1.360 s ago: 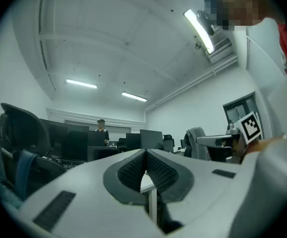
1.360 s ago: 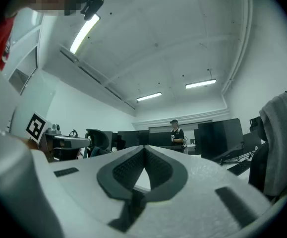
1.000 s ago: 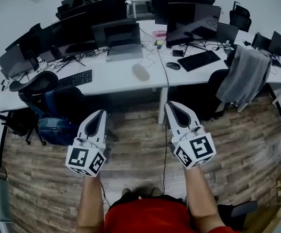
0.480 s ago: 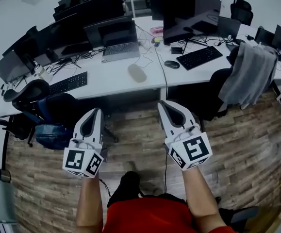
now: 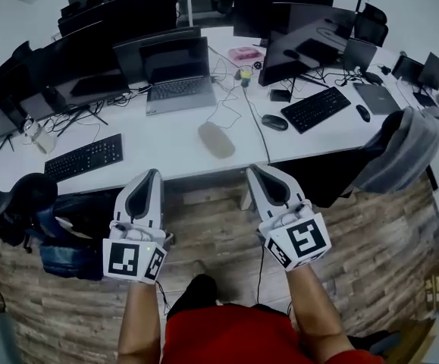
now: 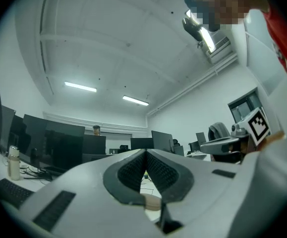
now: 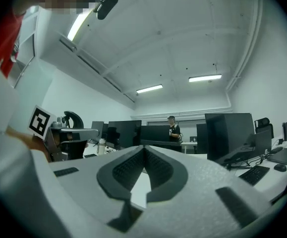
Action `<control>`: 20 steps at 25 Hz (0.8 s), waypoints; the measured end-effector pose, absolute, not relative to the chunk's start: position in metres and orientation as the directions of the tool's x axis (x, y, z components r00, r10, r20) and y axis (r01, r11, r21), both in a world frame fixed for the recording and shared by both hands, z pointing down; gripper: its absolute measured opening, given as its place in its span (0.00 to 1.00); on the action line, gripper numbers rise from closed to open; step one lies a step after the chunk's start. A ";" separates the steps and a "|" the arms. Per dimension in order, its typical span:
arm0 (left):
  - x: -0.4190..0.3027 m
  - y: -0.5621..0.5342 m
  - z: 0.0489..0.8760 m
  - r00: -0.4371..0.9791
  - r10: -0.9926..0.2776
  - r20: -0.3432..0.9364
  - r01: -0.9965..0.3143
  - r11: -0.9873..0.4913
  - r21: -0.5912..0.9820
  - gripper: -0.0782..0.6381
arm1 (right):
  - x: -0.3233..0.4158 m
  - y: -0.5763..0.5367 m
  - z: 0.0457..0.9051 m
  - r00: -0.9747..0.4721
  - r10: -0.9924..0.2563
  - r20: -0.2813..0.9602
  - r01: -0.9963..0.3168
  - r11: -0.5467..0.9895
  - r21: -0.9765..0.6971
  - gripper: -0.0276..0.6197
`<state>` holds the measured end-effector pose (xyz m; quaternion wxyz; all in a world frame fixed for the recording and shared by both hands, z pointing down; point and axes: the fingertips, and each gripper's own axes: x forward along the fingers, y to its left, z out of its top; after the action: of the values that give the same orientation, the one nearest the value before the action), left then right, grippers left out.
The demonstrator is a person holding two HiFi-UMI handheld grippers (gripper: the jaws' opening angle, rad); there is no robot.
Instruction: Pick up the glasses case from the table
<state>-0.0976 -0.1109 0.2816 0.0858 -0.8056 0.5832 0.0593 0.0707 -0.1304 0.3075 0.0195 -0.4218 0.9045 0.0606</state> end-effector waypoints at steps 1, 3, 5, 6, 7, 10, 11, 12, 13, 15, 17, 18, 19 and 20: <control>-0.106 -0.126 0.284 0.321 -0.927 -0.195 -0.947 -0.315 -0.062 0.12 | 0.063 -0.145 0.311 -0.635 -0.769 -0.077 -0.772 0.628 0.092 0.05; -0.122 -0.154 0.290 0.336 -0.921 -0.195 -0.942 -0.334 -0.044 0.12 | 0.047 -0.174 0.319 -0.619 -0.783 -0.062 -0.785 0.613 0.090 0.05; -0.137 -0.181 0.296 0.344 -0.918 -0.196 -0.938 -0.347 -0.023 0.12 | 0.031 -0.199 0.324 -0.607 -0.793 -0.048 -0.793 0.601 0.095 0.05; -0.143 -0.192 0.299 0.349 -0.917 -0.194 -0.936 -0.353 -0.016 0.12 | 0.023 -0.211 0.327 -0.601 -0.798 -0.040 -0.797 0.596 0.101 0.05; -0.149 -0.203 0.303 0.356 -0.915 -0.192 -0.933 -0.360 -0.011 0.12 | 0.016 -0.222 0.330 -0.595 -0.803 -0.032 -0.801 0.589 0.107 0.05; -0.163 -0.233 0.315 0.374 -0.910 -0.179 -0.925 -0.381 0.001 0.12 | 0.001 -0.252 0.341 -0.575 -0.818 0.001 -0.812 0.571 0.120 0.05; -0.166 -0.241 0.319 0.378 -0.909 -0.174 -0.923 -0.384 0.005 0.12 | -0.003 -0.261 0.346 -0.571 -0.821 0.016 -0.814 0.569 0.122 0.06; -0.169 -0.249 0.323 0.380 -0.909 -0.170 -0.922 -0.387 0.011 0.12 | -0.006 -0.270 0.352 -0.567 -0.823 0.034 -0.814 0.567 0.125 0.09; -0.172 -0.257 0.327 0.381 -0.910 -0.166 -0.921 -0.389 0.017 0.12 | -0.009 -0.278 0.359 -0.563 -0.825 0.053 -0.815 0.564 0.129 0.11; -0.176 -0.270 0.334 0.381 -0.911 -0.157 -0.920 -0.390 0.028 0.12 | -0.012 -0.296 0.375 -0.552 -0.829 0.094 -0.817 0.560 0.137 0.15; -0.178 -0.283 0.342 0.378 -0.914 -0.147 -0.921 -0.388 0.042 0.12 | -0.014 -0.312 0.391 -0.545 -0.826 0.143 -0.816 0.562 0.139 0.22; -0.180 -0.288 0.346 0.375 -0.916 -0.141 -0.921 -0.385 0.051 0.12 | -0.015 -0.320 0.399 -0.543 -0.822 0.169 -0.814 0.565 0.136 0.26; -0.181 -0.293 0.350 0.371 -0.919 -0.134 -0.923 -0.381 0.058 0.12 | -0.016 -0.328 0.408 -0.541 -0.818 0.196 -0.811 0.569 0.133 0.30; -0.182 -0.298 0.354 0.367 -0.922 -0.126 -0.924 -0.377 0.064 0.12 | -0.017 -0.335 0.418 -0.539 -0.812 0.223 -0.809 0.573 0.132 0.33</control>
<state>-0.1817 -0.2981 0.3536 0.0088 -0.8266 0.5583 0.0703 -0.0167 -0.3353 0.4182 -0.1305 -0.4620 0.8772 0.0065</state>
